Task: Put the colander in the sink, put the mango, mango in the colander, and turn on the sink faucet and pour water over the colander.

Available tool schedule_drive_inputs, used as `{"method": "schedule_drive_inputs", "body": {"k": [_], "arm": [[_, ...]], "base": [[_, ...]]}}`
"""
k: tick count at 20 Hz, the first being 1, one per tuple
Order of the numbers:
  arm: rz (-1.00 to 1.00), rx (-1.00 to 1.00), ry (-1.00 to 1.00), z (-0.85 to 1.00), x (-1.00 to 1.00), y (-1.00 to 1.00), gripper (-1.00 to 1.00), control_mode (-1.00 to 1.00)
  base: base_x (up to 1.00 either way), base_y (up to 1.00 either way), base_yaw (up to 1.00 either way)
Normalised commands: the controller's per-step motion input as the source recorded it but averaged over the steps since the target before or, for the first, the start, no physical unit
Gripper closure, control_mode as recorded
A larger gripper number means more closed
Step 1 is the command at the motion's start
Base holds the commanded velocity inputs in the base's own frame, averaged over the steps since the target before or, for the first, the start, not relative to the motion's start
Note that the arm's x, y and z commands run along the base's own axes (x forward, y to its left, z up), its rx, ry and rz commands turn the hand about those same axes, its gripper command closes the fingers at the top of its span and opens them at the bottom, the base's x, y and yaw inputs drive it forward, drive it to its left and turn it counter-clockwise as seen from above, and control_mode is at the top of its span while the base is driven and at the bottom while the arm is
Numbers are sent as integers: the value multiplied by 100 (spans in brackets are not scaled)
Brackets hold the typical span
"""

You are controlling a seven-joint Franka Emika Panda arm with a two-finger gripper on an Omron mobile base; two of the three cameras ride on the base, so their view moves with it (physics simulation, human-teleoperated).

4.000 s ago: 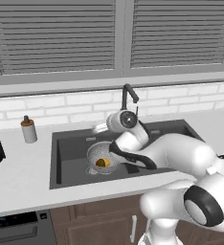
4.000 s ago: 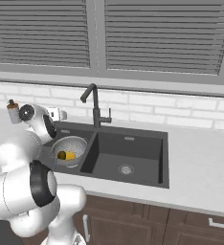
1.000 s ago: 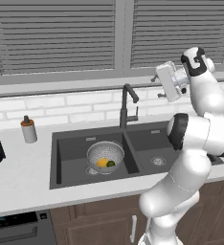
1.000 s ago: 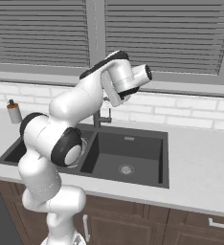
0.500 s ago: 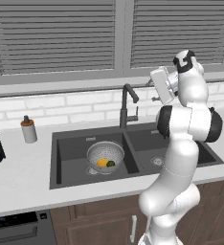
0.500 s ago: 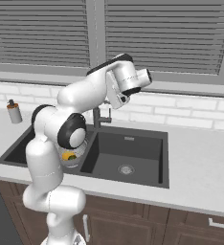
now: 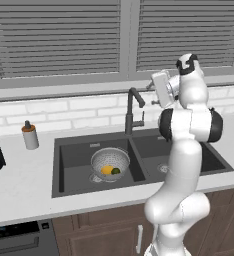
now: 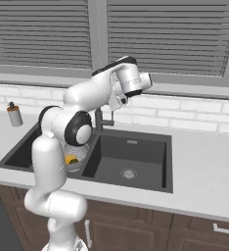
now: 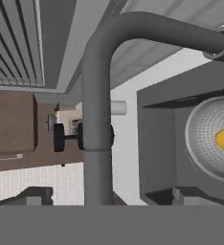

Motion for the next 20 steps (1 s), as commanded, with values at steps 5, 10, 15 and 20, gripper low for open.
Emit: {"method": "schedule_drive_inputs", "body": {"k": [5, 10, 15, 20], "arm": [[3, 10, -7, 7, 2, 26, -100, -100], [2, 3, -7, 0, -7, 51, -100, -100], [0, 3, -5, -2, -8, 27, -100, -100], [1, 8, -5, -24, -2, -1, -100, -100]], "base": [[0, 0, 0], [0, 0, 0], [0, 0, 0], [0, 0, 0]]}}
